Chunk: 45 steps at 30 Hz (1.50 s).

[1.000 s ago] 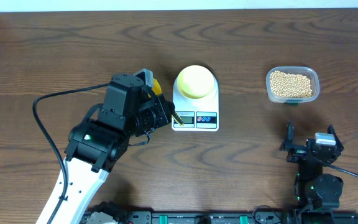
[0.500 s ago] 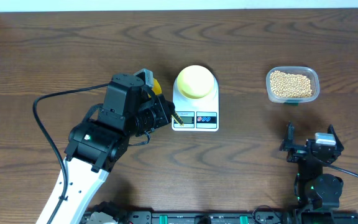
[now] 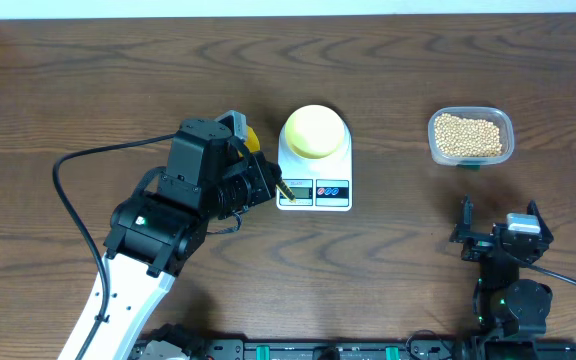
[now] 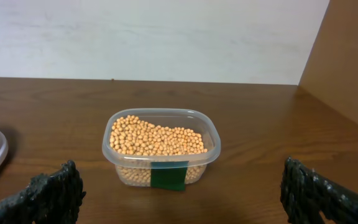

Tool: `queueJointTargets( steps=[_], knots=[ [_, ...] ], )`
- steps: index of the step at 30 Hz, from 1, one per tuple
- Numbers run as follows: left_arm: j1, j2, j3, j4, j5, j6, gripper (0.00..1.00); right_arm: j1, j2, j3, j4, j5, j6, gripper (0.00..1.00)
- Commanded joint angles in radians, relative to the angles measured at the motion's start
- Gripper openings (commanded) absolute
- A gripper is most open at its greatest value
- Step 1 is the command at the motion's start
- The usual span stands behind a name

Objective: Scoop item into bowl and weigh 50g on scale

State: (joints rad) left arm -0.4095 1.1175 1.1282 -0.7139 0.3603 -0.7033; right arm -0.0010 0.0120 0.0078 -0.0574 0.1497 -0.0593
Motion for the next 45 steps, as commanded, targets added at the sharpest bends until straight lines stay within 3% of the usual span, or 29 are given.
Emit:
queueJointTargets(
  steps=[1,28,39,45],
  knots=[
    [-0.001,0.005,0.005,0.000,-0.013,0.003,0.07,-0.007,-0.004,-0.002,-0.003,-0.002,-0.009,0.99],
    [0.000,0.005,0.005,0.001,-0.014,0.002,0.08,-0.007,-0.004,-0.002,-0.003,-0.002,-0.009,0.99],
    [0.000,0.005,0.005,0.000,-0.174,0.018,0.07,-0.007,-0.004,-0.002,-0.003,-0.002,-0.009,0.99],
    [0.000,0.005,0.005,-0.006,-0.195,0.105,0.07,-0.007,-0.004,-0.002,-0.003,-0.002,-0.009,0.99]
  ],
)
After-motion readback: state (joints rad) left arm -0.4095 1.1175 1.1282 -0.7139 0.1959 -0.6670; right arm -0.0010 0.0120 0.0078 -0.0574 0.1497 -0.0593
